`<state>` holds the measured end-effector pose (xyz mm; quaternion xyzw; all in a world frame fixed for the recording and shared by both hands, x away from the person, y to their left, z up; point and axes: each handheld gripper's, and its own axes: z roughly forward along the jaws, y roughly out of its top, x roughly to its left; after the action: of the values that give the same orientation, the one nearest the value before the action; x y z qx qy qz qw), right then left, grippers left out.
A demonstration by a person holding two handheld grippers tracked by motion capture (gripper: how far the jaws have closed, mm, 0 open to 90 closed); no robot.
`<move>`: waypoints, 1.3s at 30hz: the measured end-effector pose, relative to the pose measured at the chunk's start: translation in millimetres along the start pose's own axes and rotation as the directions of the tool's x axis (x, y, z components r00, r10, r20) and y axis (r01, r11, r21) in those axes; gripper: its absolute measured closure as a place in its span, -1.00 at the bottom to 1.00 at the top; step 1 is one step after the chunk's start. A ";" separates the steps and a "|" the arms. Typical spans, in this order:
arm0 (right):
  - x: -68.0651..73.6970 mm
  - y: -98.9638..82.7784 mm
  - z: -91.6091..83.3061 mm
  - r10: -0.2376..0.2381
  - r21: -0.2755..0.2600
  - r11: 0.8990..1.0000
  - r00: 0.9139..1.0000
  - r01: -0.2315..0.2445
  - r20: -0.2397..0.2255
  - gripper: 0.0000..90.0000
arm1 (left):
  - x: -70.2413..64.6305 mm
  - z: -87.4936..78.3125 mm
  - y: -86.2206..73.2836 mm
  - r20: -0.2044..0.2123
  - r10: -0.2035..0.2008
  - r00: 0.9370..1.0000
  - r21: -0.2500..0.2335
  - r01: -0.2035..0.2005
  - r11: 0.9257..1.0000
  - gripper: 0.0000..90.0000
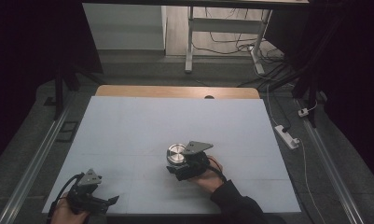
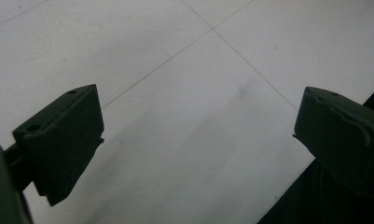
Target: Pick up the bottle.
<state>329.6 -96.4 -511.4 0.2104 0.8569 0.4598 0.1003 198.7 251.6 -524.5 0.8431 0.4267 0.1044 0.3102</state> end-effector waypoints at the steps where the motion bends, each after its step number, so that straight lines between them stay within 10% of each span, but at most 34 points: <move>1: -0.6 1.2 -1.8 0.006 -0.008 1.000 1.000 -0.005 0.001 -0.70 | -0.1 0.3 0.1 0.001 0.002 1.000 0.000 -0.002 1.000 -0.95; 39: 2.3 24.0 -51.7 0.032 -0.065 0.997 0.999 -0.033 -0.003 -0.70 | 3.8 -2.6 -1.3 0.029 -0.033 0.999 -0.034 0.034 0.999 -0.98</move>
<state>315.1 -122.2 -462.6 0.2204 0.8381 0.4891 0.0986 199.0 256.2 -523.6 0.8316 0.4345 0.0947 0.3326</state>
